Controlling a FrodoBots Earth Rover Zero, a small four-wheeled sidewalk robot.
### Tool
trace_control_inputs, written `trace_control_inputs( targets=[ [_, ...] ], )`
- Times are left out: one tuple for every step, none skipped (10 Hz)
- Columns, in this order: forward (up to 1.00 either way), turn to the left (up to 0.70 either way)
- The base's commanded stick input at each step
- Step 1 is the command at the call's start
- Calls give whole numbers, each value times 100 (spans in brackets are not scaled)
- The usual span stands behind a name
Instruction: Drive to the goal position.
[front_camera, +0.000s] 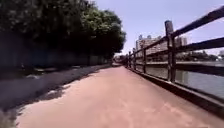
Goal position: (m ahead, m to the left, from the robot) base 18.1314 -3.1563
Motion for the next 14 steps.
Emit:
trace_control_inputs(
  targets=[
    [90, 27],
    [90, 20],
    [91, 10],
    [93, 1],
    [93, 1],
    [93, 1],
    [93, 1],
    [92, 1],
    [92, 1],
    [92, 1],
    [92, 1],
    [92, 1],
    [92, 1],
    [92, 1]
  ],
)
